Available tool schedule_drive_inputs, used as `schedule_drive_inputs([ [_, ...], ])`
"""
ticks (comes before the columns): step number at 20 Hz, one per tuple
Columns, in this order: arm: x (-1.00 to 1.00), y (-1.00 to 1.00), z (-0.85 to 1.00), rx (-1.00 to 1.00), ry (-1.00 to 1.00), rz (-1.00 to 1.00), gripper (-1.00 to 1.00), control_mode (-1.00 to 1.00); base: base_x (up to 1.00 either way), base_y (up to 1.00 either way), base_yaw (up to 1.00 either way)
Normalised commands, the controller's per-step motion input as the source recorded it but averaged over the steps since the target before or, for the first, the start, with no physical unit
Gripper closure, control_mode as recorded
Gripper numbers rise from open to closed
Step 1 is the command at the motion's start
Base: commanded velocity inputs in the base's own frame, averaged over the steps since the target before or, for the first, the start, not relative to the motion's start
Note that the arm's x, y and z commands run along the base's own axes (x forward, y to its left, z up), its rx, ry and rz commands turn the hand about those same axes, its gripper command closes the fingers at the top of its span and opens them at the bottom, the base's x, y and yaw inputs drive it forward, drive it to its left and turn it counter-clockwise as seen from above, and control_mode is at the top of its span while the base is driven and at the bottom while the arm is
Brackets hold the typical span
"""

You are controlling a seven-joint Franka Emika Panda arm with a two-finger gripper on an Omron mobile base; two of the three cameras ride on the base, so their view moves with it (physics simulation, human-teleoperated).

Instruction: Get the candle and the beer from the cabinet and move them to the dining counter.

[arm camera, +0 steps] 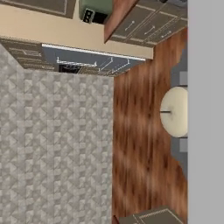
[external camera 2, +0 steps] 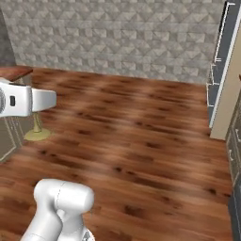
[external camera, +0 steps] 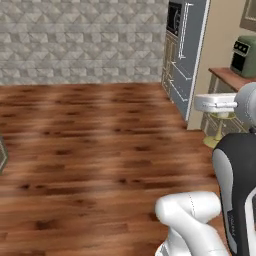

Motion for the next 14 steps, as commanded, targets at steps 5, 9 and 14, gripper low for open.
schedule_drive_inputs([
  [5,0.00,0.00,0.00,0.00,0.00,0.00,1.00,1.00,1.00,-0.33,0.13],
  [9,0.00,0.00,0.00,0.00,0.00,0.00,1.00,1.00,1.00,-0.47,0.00],
  [14,0.00,0.00,0.00,0.00,0.00,0.00,1.00,1.00,1.00,-0.47,0.00],
])
